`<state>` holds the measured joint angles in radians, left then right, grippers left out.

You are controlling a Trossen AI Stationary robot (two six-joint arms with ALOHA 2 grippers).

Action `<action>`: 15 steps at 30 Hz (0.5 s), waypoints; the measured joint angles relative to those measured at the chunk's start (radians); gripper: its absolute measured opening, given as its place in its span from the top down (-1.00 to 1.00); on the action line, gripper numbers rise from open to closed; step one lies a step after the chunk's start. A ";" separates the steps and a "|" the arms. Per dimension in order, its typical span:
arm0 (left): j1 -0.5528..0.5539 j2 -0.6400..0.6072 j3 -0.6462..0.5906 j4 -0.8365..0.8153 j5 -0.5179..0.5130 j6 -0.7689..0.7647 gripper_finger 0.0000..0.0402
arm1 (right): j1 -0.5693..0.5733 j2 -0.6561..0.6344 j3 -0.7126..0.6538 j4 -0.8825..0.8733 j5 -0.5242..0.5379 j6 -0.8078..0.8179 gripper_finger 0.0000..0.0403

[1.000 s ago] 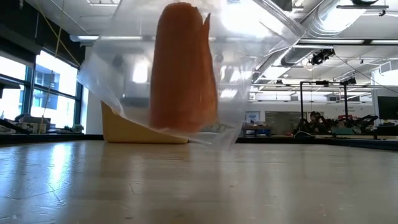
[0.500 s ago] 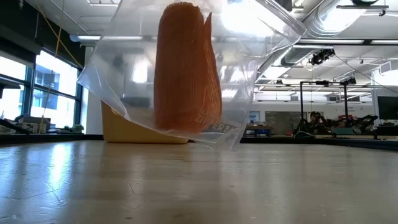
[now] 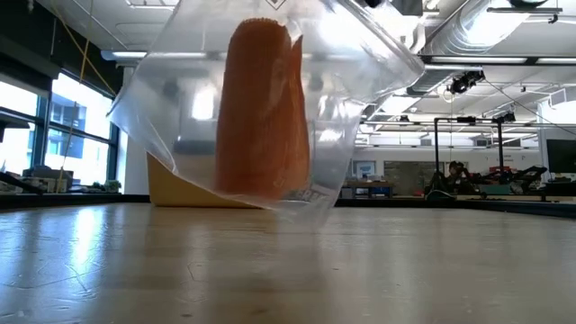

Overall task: Roll bandage
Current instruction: Close the transparent zip bag

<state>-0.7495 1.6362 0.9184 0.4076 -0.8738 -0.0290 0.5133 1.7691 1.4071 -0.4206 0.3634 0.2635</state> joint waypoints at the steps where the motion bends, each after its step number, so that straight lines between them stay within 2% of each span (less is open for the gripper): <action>1: -0.001 -0.001 0.000 -0.003 -0.001 0.000 1.00 | 0.000 0.000 0.000 -0.015 0.000 0.011 0.98; 15: -0.040 -0.066 0.000 -0.002 -0.029 0.075 1.00 | 0.024 -0.002 0.001 -0.194 -0.043 0.103 0.94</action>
<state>-0.7893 1.5706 0.9180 0.4053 -0.9031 0.0456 0.5377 1.7676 1.4078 -0.6149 0.3206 0.3664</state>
